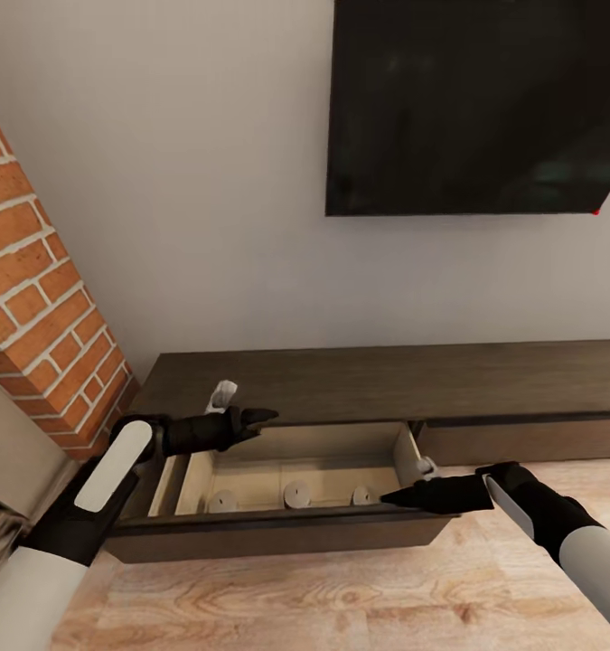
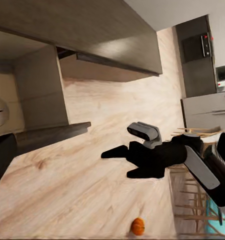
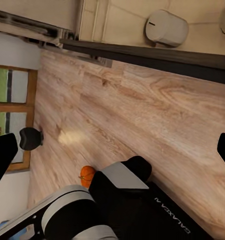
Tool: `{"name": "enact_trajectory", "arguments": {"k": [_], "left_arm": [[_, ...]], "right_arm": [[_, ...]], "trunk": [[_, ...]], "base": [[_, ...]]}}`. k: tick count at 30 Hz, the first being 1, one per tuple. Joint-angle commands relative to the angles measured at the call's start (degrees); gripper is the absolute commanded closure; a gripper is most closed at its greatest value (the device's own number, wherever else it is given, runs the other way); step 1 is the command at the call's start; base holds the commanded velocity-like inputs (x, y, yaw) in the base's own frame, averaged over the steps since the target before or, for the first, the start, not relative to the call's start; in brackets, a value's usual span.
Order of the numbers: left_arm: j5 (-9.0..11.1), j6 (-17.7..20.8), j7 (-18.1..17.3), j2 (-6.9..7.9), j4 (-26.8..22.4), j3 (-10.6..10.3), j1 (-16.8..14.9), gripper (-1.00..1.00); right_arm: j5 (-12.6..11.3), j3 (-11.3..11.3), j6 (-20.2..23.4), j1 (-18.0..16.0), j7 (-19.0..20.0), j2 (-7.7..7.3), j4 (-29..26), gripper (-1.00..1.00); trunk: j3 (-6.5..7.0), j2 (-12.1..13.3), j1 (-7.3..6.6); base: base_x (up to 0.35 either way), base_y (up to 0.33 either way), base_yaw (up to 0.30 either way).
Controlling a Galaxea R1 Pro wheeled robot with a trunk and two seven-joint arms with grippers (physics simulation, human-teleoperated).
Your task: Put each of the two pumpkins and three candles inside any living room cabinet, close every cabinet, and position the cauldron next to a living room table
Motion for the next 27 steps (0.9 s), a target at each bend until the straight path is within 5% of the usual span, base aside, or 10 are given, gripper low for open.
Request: {"name": "enact_trajectory", "arguments": {"k": [1,5,7,12,18,24,27], "left_arm": [[2.3,0.0,0.0,1.01,-0.2,-1.1,0.6,-1.00],[4.8,-0.1,0.1,3.72,-0.4,-3.1,2.1,-1.00],[5.3,-0.1,0.1,6.58,-0.3,-5.0,3.5,-1.00],[5.6,-0.1,-0.1,9.57,-0.4,-7.8,5.3,-1.00],[5.6,-0.1,-0.1,11.89,-0.2,-10.6,8.1,-1.00],[5.2,-0.3,0.0,13.15,0.5,-11.1,10.6,-1.00],[4.9,-0.6,0.3,13.61,0.6,-11.2,11.7,-1.00]], "right_arm": [[0.0,0.0,0.0,0.0,0.0,-0.12,0.1,-1.00],[0.0,0.0,0.0,0.0,0.0,-0.22,0.5,-1.00],[0.0,0.2,0.3,0.0,0.0,-0.37,0.6,-1.00],[-0.1,0.4,1.4,0.0,0.0,-0.41,1.2,-1.00],[0.4,1.0,2.0,0.0,0.0,-0.18,4.8,-1.00],[5.8,1.5,1.7,0.0,-0.3,0.32,9.4,-1.00],[6.5,1.4,1.5,0.0,-2.2,0.43,10.5,-1.00]], "trunk": [[0.01,0.0,-0.01],[0.01,0.0,-0.01],[0.01,0.0,-0.01],[0.01,0.0,-0.01],[0.01,0.0,-0.01],[0.01,0.0,-0.01],[0.01,0.0,-0.01]], "base": [[0.000,0.000,0.000],[0.000,0.000,0.000],[0.000,0.000,0.000],[0.000,0.000,0.000],[0.000,0.000,0.000],[0.000,0.000,0.000],[0.000,0.000,0.000]]}}
